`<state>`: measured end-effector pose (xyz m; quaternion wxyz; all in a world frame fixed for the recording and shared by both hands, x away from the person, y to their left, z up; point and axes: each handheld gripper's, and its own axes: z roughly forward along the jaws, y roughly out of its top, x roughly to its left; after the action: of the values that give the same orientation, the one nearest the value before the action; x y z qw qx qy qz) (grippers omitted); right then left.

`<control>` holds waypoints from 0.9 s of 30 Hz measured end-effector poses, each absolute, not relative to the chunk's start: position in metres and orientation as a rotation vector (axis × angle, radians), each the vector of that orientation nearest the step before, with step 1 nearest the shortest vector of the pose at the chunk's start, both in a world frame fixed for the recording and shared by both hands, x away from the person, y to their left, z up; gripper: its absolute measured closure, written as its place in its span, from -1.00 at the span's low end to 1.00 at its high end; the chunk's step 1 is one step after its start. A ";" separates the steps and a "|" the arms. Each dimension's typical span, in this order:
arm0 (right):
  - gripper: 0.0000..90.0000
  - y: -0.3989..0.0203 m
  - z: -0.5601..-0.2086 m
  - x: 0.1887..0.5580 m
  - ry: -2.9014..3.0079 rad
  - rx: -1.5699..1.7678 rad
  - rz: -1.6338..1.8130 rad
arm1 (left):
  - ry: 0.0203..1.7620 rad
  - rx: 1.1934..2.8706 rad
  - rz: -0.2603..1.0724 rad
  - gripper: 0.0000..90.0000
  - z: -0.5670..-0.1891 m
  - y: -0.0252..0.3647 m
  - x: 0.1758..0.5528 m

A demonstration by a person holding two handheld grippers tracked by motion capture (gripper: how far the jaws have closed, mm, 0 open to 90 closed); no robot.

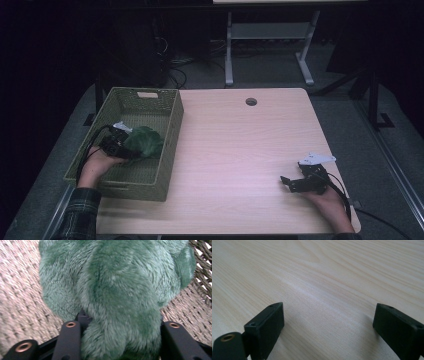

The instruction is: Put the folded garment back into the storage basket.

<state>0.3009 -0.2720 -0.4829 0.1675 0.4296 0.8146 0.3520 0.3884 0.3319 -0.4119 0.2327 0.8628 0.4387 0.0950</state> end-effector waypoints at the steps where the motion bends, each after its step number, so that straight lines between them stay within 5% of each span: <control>1: -0.79 -0.272 -0.483 0.301 2.317 1.223 1.002 | 1.212 2.370 0.254 0.09 -0.413 0.332 0.389; 15: -0.79 -0.272 -0.483 0.301 2.317 1.222 1.001 | 1.205 2.288 0.341 -0.70 -0.406 0.339 0.388; 27: -0.79 -0.272 -0.483 0.301 2.317 1.229 1.002 | 1.179 2.185 0.403 -0.72 -0.371 0.336 0.382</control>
<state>0.3007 -0.2718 -0.4829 0.1662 0.4315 0.8139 0.3519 0.3819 0.3356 -0.3708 0.3083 0.8264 0.4458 0.1524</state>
